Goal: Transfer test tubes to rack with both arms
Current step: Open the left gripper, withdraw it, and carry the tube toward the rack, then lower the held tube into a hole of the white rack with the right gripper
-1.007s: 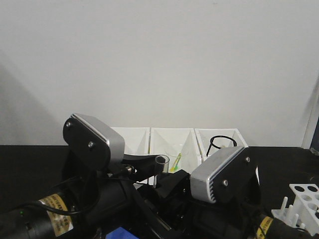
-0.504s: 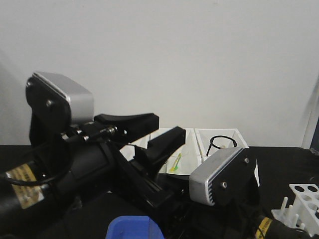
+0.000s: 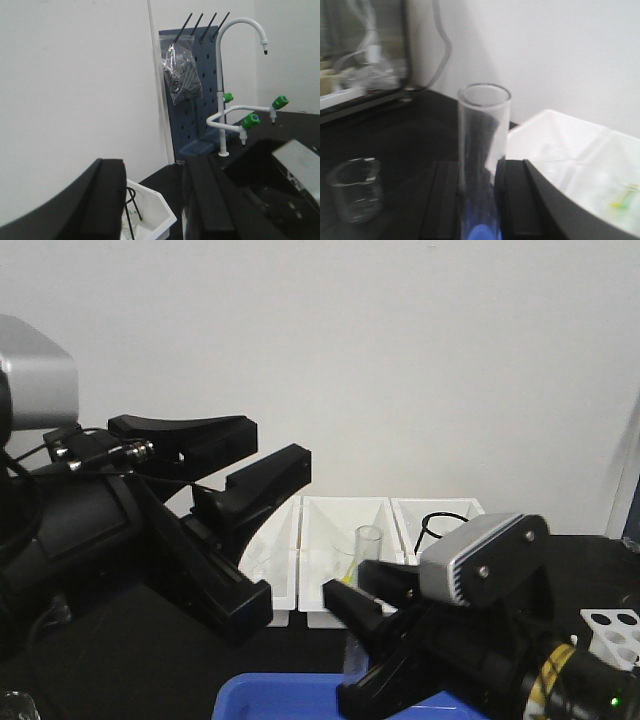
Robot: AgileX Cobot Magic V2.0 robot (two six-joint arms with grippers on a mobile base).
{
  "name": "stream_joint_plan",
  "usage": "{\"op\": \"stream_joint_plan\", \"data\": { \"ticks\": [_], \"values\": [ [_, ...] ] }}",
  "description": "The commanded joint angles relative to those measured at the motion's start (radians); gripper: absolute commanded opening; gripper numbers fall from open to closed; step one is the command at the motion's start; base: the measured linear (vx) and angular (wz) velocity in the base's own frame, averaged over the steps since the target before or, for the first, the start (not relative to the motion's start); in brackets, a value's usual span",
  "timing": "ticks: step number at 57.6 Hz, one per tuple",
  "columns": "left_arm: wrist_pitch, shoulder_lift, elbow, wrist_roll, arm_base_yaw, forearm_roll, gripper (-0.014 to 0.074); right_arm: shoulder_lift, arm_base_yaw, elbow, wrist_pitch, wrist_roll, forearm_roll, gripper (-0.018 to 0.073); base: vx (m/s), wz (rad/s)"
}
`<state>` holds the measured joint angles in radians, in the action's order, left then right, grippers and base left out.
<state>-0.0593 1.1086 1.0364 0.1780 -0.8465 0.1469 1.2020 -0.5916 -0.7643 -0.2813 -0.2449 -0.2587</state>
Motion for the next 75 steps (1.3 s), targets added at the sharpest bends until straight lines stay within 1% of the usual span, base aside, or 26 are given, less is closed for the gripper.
{"op": "stream_joint_plan", "data": {
  "ticks": [1, 2, 4, 10, 13, 17, 25, 32, 40, 52, 56, 64, 71, 75],
  "values": [
    [-0.051, -0.026, 0.035, -0.001, 0.002, 0.003, 0.0393, -0.021, 0.104, -0.031, -0.078, 0.011, 0.003, -0.0008, 0.0, 0.0],
    [-0.046, -0.026, 0.035, -0.001, 0.002, 0.003, 0.0393, -0.021, 0.123, -0.031, -0.078, 0.011, 0.003, -0.0008, 0.0, 0.0],
    [-0.037, -0.026, 0.035, -0.001, 0.002, 0.003, 0.0393, -0.024, 0.192, -0.031, -0.078, 0.011, 0.003, -0.0008, 0.0, 0.0],
    [-0.024, -0.026, 0.035, -0.008, 0.002, 0.003, 0.0393, -0.03, 0.341, -0.031, -0.077, 0.011, 0.003, -0.0008, 0.0, 0.0],
    [-0.018, -0.026, 0.035, -0.008, 0.002, 0.003, 0.0393, -0.035, 0.431, -0.031, -0.077, 0.01, 0.003, -0.0008, 0.0, 0.0],
    [-0.005, -0.026, 0.035, -0.008, 0.002, 0.003, 0.0393, -0.042, 0.523, -0.031, -0.077, 0.006, 0.003, -0.0008, 0.0, 0.0],
    [0.013, -0.026, 0.035, -0.008, 0.002, 0.003, 0.0393, -0.054, 0.686, -0.031, -0.068, 0.004, 0.003, -0.0007, 0.0, 0.0],
    [0.026, -0.022, 0.034, -0.007, 0.002, 0.003, 0.0393, -0.054, 0.78, -0.031, -0.063, 0.003, 0.003, -0.0007, 0.0, 0.0],
    [0.046, -0.022, 0.031, -0.006, 0.002, 0.003, 0.0393, -0.054, 0.837, -0.019, -0.075, 0.0, 0.003, -0.0007, 0.0, 0.0],
    [0.07, -0.022, 0.031, -0.004, 0.002, 0.0, 0.0393, -0.051, 0.936, 0.112, -0.213, -0.001, 0.004, -0.0006, 0.0, 0.0],
    [0.073, -0.022, 0.031, -0.004, 0.002, 0.0, 0.0393, -0.042, 0.956, 0.149, -0.263, 0.0, -0.001, -0.0006, 0.0, 0.0],
    [0.078, -0.019, 0.031, -0.004, 0.002, 0.0, 0.0393, 0.001, 0.953, 0.164, -0.324, -0.001, -0.004, -0.0006, 0.0, 0.0],
    [0.084, -0.019, 0.031, -0.004, 0.002, 0.0, 0.0393, 0.061, 0.953, 0.164, -0.419, -0.001, -0.004, -0.0006, 0.0, 0.0],
    [0.084, -0.019, 0.031, -0.004, 0.002, 0.0, 0.0393, 0.089, 0.953, 0.164, -0.434, -0.001, -0.011, -0.0006, 0.0, 0.0]
  ]
}}
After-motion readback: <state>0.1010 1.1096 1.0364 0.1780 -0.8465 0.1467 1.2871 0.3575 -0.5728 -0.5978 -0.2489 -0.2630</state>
